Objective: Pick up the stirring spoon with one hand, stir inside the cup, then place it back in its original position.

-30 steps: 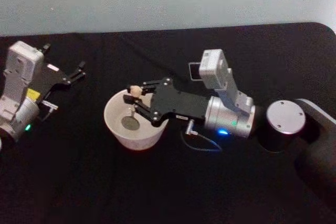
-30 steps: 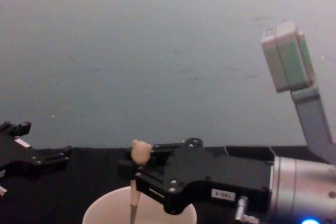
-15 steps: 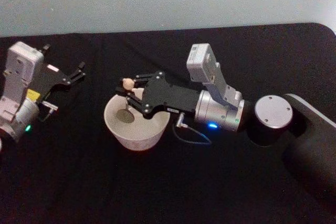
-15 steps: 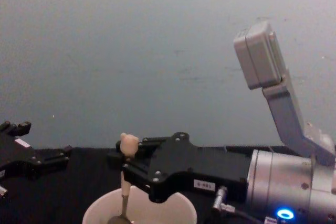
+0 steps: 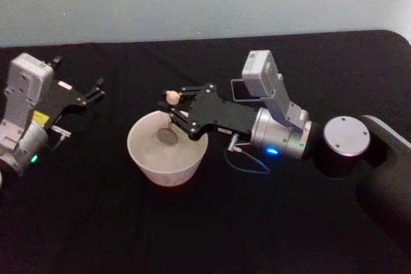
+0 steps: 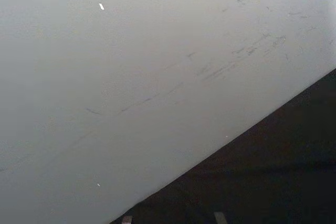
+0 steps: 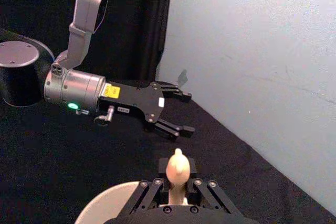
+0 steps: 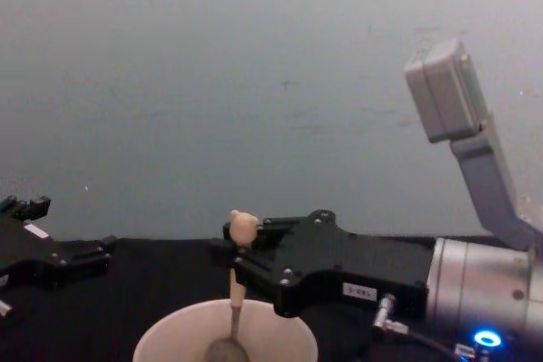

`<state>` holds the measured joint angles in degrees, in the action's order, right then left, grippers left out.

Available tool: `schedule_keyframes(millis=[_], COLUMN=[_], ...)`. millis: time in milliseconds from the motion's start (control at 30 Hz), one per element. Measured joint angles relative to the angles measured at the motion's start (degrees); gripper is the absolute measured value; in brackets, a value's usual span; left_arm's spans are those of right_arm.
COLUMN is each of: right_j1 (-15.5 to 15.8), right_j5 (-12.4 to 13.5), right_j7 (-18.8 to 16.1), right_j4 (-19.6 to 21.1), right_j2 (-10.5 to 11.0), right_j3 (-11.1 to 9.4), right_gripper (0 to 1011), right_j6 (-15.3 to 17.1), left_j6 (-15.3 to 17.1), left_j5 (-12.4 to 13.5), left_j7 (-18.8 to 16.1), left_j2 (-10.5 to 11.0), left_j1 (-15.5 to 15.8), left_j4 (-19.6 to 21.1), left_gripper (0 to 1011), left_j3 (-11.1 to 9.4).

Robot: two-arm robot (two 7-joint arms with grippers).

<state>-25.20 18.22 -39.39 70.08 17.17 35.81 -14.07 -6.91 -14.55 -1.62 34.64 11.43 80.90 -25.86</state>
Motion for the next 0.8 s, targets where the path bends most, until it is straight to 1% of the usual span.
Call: schedule_keyframes(millis=[233, 567, 767, 800], right_j1=[1.1, 1.7, 1.7, 1.6], right_j5=[0.9, 1.4, 2.5, 3.1], right_j7=[-0.4, -0.3, -0.3, -0.4], right_j4=[1.7, 3.0, 4.7, 5.3], right_j2=[1.1, 1.5, 1.9, 2.0], right_j3=[-0.6, -1.1, -2.2, -2.6], right_gripper=[174, 174, 174, 174], right_j6=[0.5, 0.6, 0.4, 0.3], left_j6=[0.0, 0.0, 0.0, 0.0], left_j5=[0.0, 0.0, 0.0, 0.0], left_j7=[0.0, 0.0, 0.0, 0.0], left_j2=[0.0, 0.0, 0.0, 0.0], left_j1=[0.0, 0.0, 0.0, 0.0], left_j4=[0.0, 0.0, 0.0, 0.0], left_gripper=[1001, 1001, 1001, 1001], left_j3=[0.0, 0.0, 0.0, 0.0])
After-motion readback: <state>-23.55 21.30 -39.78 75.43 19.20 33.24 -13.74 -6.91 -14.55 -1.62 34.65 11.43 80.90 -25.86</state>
